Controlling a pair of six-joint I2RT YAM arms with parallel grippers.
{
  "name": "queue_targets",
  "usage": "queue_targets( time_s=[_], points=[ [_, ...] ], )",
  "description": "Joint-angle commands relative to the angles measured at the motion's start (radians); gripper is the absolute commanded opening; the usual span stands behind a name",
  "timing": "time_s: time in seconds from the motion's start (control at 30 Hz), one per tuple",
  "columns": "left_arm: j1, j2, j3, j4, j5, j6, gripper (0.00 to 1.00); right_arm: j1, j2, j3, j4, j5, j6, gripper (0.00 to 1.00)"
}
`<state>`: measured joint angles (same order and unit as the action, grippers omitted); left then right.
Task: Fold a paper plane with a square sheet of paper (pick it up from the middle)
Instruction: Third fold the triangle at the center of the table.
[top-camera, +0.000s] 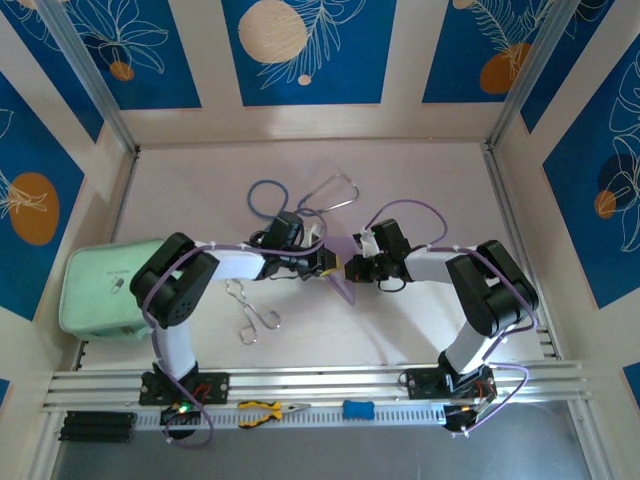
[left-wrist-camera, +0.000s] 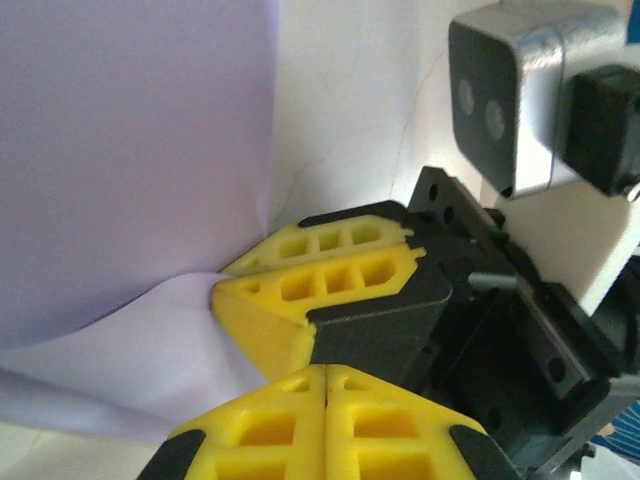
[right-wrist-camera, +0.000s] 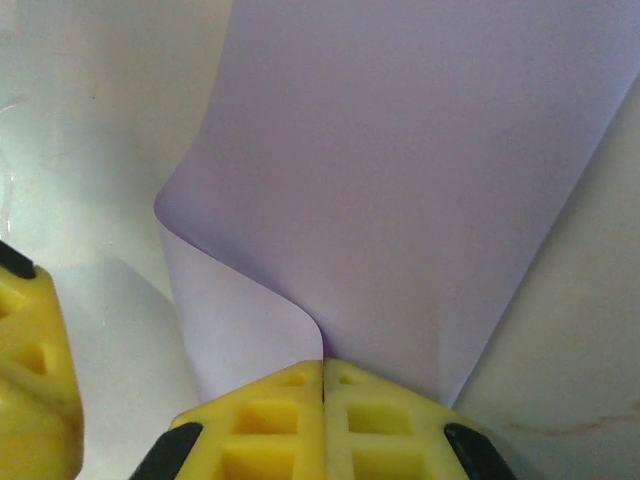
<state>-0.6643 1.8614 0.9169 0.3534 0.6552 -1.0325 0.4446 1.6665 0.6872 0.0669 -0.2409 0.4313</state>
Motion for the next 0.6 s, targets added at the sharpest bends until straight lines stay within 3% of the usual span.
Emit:
queue_targets(
  time_s=[0.0,0.57],
  points=[
    [-0.006,0.035,-0.005,0.061,0.014,-0.034,0.0,-0.001,0.008,-0.016,-0.005,0.005,0.006,0.02],
    [-0.011,0.09,0.008,-0.046,-0.027,0.044,0.0,-0.001,0.005,-0.017,-0.007,0.004,0.006,0.02]
  ],
)
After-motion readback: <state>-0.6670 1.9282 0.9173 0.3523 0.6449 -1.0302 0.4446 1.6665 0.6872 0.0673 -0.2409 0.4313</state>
